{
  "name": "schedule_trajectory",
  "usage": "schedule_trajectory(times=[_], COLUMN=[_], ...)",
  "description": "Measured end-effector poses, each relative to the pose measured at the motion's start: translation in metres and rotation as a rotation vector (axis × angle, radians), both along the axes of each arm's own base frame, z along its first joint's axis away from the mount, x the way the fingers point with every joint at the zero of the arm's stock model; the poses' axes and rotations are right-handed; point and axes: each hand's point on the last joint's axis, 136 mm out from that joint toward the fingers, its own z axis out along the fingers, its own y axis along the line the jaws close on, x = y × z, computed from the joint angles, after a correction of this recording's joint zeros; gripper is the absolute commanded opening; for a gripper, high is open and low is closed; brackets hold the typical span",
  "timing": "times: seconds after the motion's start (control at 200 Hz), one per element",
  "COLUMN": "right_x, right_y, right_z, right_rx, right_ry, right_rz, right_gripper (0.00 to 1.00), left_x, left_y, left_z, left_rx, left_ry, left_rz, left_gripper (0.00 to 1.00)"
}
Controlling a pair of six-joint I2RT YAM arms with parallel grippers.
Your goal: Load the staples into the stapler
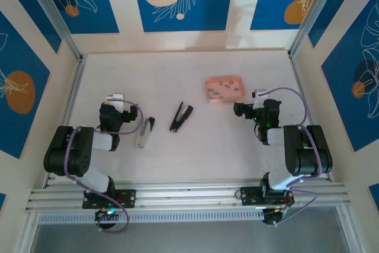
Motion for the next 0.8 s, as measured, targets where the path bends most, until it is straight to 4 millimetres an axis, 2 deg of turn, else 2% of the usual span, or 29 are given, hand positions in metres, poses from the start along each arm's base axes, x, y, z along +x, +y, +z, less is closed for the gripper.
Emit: schedule_trajectory(times=[0.295, 0.8], right_x=[0.0000, 0.0003], right_y=[0.0000, -0.0044], right_z=[0.0000, 0.0001], right_rx=[0.000, 0.012], right_ry=[0.000, 0.002], right_rz=[0.000, -0.013], right_gripper=[0.99, 0.99], left_x=[-0.0025, -0.0029], left_y=[-0.0089, -0.0095], left_z=[-0.0060, -0.0070], left_rx=[-0.013, -0.014], left_ry=[0.027, 0.031], left_rz=[-0.050, -0.054], left_gripper=[1.00, 1.00])
